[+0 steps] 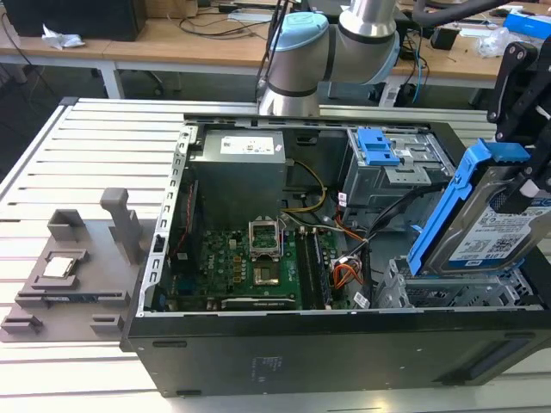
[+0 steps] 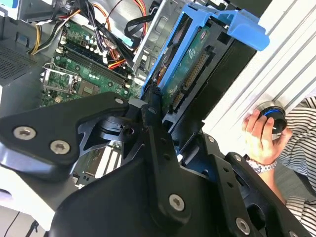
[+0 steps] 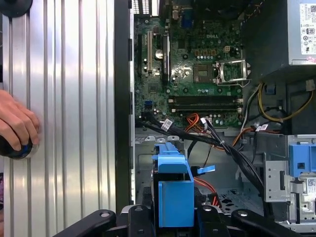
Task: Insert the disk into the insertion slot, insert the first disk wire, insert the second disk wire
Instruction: 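Insert the disk into the insertion slot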
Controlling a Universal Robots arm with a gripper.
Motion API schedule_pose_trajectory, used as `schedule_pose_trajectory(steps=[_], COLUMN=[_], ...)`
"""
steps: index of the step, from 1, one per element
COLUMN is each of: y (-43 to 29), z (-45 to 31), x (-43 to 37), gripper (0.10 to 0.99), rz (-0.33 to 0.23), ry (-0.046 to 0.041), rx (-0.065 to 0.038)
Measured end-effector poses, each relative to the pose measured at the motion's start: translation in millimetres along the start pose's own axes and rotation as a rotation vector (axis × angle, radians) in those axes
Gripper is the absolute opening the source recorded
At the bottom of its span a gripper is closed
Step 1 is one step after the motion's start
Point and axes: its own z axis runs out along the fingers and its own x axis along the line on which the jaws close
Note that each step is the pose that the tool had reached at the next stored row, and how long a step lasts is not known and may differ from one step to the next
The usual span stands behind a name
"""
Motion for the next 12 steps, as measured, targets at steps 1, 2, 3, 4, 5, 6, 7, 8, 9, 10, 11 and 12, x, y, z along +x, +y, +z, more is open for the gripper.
schedule_pose_trajectory(steps=[1, 2, 3, 4, 5, 6, 7, 8, 9, 10, 11, 12], y=[0.0, 0.1, 0.0, 0.0, 0.0, -0.1, -0.1, -0.1, -0.1, -0.2, -0.2, -0.3], z=[1.1, 2.2, 3.7, 4.6, 6.1, 6.8, 7.8, 9.4, 10.4, 11.5, 13.4, 15.4], x=[0.0, 0.0, 0.0, -0.1, -0.1, -0.2, -0.8, -3.1, -4.9, -6.8, -9.3, -11.1], gripper=[0.361, 0.361, 0.361, 0.361, 0.361, 0.361, 0.361, 0.361, 0.361, 0.361, 0.361, 0.361], rz=[0.000, 0.000, 0.000, 0.000, 0.000, 0.000, 0.000, 0.000, 0.000, 0.000, 0.000, 0.000], ry=[0.0001, 0.0000, 0.0000, 0.0000, -0.0001, -0.0001, -0.0001, 0.0000, 0.0001, 0.0000, -0.0001, 0.0000], rx=[0.000, 0.000, 0.000, 0.000, 0.000, 0.000, 0.000, 0.000, 0.000, 0.000, 0.000, 0.000])
